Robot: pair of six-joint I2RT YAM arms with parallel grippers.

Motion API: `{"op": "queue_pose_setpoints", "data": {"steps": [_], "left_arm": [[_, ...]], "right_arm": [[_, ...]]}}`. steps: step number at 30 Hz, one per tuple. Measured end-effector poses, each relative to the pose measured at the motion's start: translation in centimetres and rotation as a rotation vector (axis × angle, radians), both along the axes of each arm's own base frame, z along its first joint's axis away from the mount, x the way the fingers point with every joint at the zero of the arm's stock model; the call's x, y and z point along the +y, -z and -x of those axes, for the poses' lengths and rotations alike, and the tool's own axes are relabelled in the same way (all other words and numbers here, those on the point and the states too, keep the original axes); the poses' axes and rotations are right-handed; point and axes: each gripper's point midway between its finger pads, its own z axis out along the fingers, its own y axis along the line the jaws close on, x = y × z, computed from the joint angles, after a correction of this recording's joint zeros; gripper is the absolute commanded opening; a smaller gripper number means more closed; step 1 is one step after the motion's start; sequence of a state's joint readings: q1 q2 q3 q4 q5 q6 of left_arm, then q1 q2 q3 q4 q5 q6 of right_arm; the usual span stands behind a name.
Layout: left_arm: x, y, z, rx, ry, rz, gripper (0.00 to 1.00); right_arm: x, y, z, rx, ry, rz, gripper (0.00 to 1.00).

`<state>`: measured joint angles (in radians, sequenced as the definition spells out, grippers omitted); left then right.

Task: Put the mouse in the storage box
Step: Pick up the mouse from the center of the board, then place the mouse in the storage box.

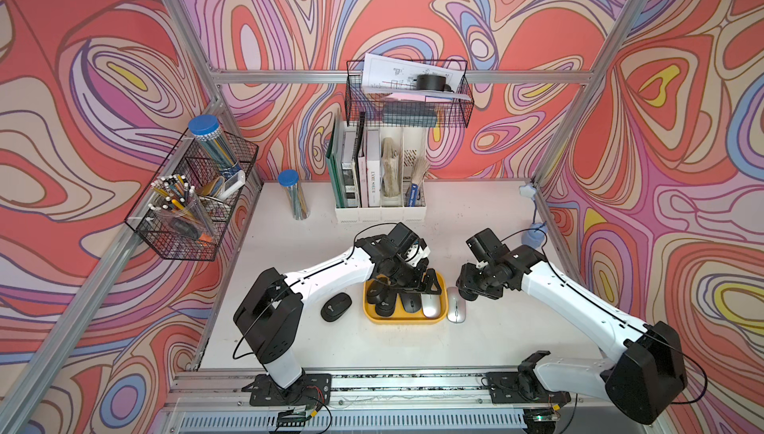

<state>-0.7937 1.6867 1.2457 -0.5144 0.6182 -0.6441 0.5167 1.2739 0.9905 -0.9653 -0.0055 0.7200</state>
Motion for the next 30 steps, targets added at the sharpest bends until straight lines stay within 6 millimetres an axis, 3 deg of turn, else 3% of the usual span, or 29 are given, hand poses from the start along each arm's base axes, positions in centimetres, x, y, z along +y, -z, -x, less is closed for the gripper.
{"op": "queue_pose_setpoints", "data": {"steps": [5,13,18,25,30], "left_arm": [[1.8,0.3,-1.9,-0.007,-0.077,-0.016,0.76],[9.4,-0.3,-6.2,-0.020,-0.305,-0.022,0.77],[11.9,-0.9,-6.7,-0.029,-0.367,-0.010,0.77],[15.0,0.2,-7.0,0.011,-0.450,-0.031,0.77],[16.3,0.4,-6.7,0.019,-0.476,-0.036,0.77]], "right_arm": [[2.5,-0.7,-0.3,-0.010,-0.061,-0.010,0.46],[6.7,-0.4,-0.7,-0.001,-0.144,-0.014,0.46],[10.1,0.3,-0.7,0.011,-0.203,-0.021,0.46],[14.9,1.4,-0.3,0.020,-0.279,-0.039,0.46],[17.2,2.7,0.2,0.037,-0.314,-0.039,0.46]]}}
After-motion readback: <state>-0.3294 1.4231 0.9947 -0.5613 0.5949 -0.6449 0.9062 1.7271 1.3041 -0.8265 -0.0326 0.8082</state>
